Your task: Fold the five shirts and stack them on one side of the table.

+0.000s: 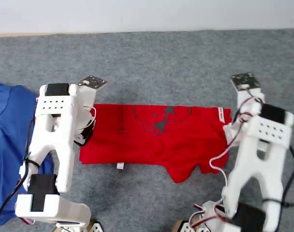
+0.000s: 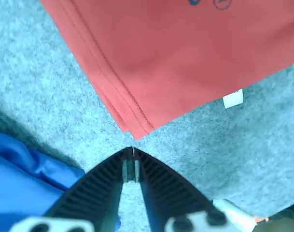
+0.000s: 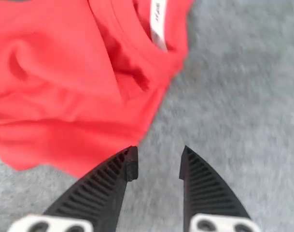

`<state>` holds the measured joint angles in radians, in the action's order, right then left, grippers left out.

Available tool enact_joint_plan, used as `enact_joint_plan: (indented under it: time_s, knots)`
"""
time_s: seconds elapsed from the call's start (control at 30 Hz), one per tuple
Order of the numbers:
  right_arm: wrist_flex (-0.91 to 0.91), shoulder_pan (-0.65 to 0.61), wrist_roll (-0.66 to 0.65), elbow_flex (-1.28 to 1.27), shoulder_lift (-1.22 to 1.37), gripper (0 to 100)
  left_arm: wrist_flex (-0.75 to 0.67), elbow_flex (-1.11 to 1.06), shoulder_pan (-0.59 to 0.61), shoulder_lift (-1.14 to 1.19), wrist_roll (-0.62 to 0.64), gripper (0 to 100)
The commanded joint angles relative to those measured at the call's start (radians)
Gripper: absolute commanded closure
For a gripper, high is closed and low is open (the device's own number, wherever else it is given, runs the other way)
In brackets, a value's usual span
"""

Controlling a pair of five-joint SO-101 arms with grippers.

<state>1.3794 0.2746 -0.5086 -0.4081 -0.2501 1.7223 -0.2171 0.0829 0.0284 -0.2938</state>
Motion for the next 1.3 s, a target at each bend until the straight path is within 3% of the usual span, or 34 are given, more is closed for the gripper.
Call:
enact_joint_plan:
  time_s: [0.0,0.27,0.53,0.7,0.97,1.27]
  knots:
    - [-0.07,-0.056,-0.009,0.014,0.067,86.5,0.031,0.035,0.006,-0.054,0.025,100]
    - [-0.168,-0.14,-0.008,0.014,0.191,88.0,0.031,0.035,0.006,-0.046,0.052,100]
    - [-0.229,-0.147,0.04,0.015,0.254,88.3,0.031,0.035,0.006,-0.044,0.052,100]
    - [-0.217,-0.139,0.04,0.014,0.26,99.2,0.031,0.033,0.006,-0.044,0.052,100]
    - [-0.058,-0.105,0.025,0.103,0.26,98.8,0.029,0.033,0.005,-0.044,0.046,100]
    - [0.116,-0.027,-0.121,0.219,0.268,98.8,0.029,0.033,-0.002,-0.044,0.044,100]
